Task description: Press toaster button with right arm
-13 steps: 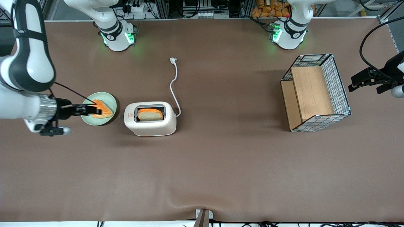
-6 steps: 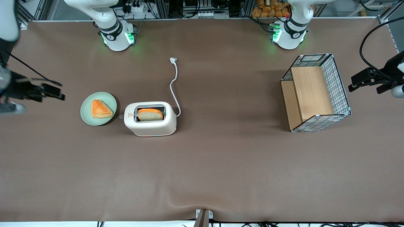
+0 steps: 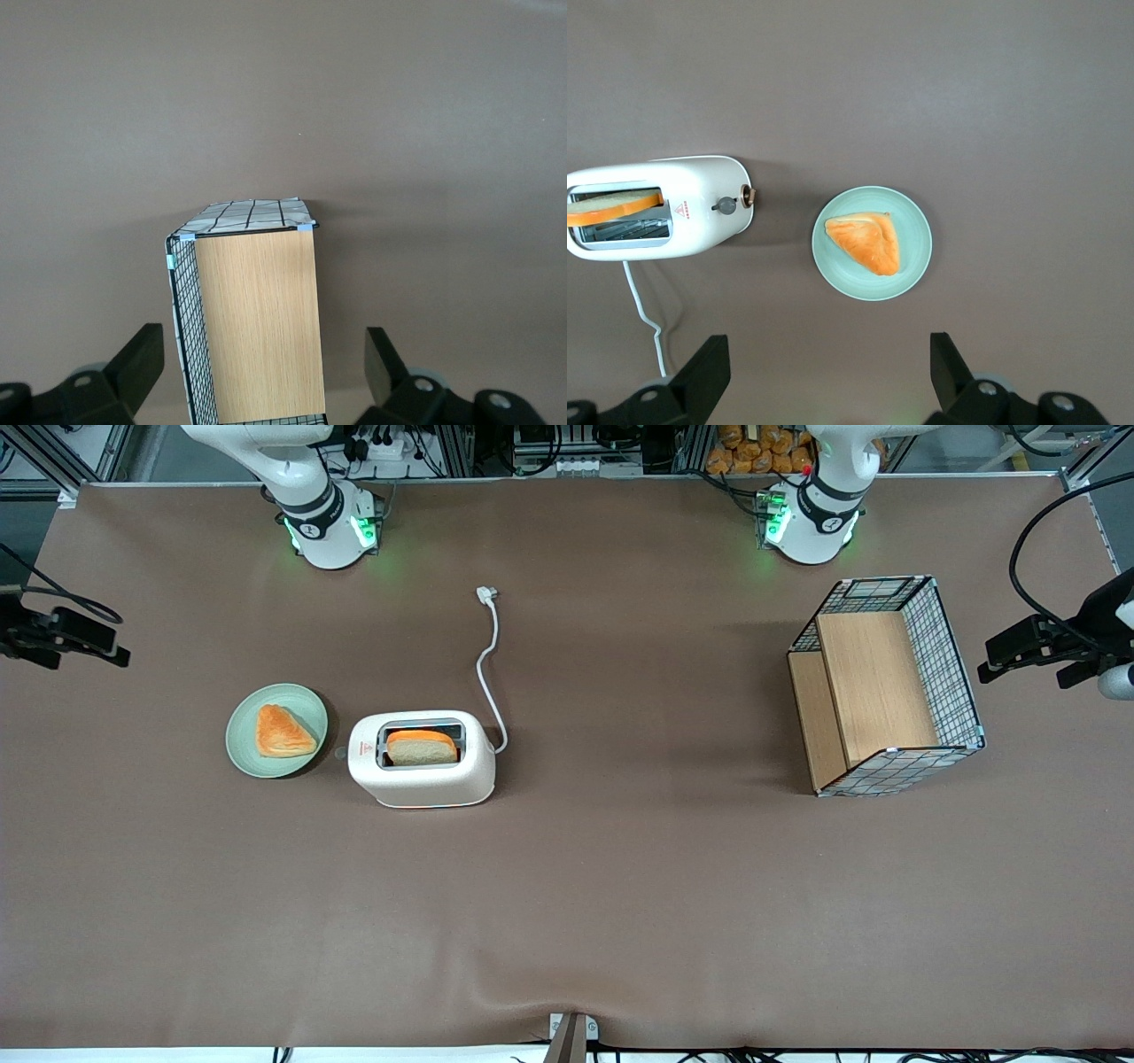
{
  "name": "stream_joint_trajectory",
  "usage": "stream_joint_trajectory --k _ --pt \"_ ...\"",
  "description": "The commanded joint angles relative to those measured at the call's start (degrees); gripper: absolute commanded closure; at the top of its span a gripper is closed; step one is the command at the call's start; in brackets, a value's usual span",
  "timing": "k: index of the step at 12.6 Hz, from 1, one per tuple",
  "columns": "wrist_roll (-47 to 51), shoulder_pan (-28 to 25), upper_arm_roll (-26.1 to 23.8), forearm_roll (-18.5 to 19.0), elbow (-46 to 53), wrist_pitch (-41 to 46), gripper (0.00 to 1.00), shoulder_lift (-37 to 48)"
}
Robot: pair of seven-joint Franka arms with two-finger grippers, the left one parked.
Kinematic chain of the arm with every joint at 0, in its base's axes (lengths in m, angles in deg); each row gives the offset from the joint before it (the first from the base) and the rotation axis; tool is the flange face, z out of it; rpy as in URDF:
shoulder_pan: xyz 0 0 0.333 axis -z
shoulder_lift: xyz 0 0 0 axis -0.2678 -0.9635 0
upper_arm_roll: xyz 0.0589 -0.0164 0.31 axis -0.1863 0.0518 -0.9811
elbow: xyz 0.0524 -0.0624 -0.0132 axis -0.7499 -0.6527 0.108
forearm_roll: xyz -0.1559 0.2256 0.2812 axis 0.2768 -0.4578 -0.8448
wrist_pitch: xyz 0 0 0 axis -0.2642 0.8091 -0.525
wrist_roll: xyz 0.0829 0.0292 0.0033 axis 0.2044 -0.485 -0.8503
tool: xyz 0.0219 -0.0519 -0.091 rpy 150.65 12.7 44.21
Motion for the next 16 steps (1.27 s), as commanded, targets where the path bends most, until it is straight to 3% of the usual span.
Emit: stream_joint_trajectory --k 1,7,16 --pt "2.2 3.2 -3.2 2.6 2.2 1.9 0.0 0.4" --pt "7.0 2.6 -3.6 4.2 8.3 9.7 0.0 -0.6" --pt "9.3 1.1 -3.6 4.2 8.1 8.2 0.0 -0.6"
